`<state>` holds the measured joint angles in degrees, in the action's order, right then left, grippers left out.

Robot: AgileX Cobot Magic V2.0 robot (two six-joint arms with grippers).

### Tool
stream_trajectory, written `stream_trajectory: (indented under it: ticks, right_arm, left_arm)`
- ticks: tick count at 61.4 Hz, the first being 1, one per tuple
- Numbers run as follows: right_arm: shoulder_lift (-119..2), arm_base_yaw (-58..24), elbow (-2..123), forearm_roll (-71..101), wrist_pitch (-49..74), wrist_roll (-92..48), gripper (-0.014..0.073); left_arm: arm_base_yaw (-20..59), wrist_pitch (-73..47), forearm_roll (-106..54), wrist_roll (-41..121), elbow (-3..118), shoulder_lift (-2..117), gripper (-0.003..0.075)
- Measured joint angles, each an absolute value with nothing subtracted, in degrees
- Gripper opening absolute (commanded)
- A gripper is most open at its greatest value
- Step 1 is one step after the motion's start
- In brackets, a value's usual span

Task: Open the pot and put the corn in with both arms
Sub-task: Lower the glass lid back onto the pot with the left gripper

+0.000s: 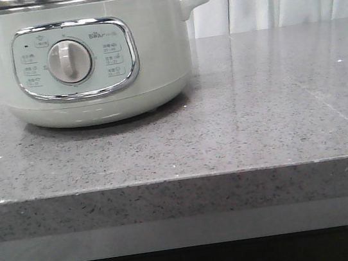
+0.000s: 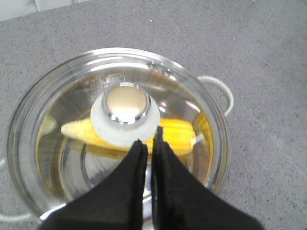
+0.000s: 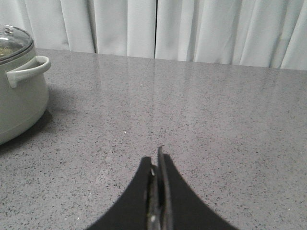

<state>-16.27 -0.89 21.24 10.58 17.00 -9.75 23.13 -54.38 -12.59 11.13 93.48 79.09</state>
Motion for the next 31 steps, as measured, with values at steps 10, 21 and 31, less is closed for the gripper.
stream_trajectory:
  ticks: [10,21,31]
  right_arm:
    - [-16.3,-0.9,21.2,10.6,17.0,-9.7,-0.0065]
    - [-16.3,-0.9,21.2,10.6,17.0,-9.7,-0.0065]
    - [-16.3,-0.9,21.2,10.6,17.0,-9.7,-0.0065]
  left_arm:
    - [23.1,-46.3,-12.5,11.8,79.7,68.8,-0.0018]
    - [23.1,-37.3,-12.5,11.9,63.1,56.4,-0.0018]
    - [23.1,-29.2,-12.5,11.9,50.1,45.3,-0.0018]
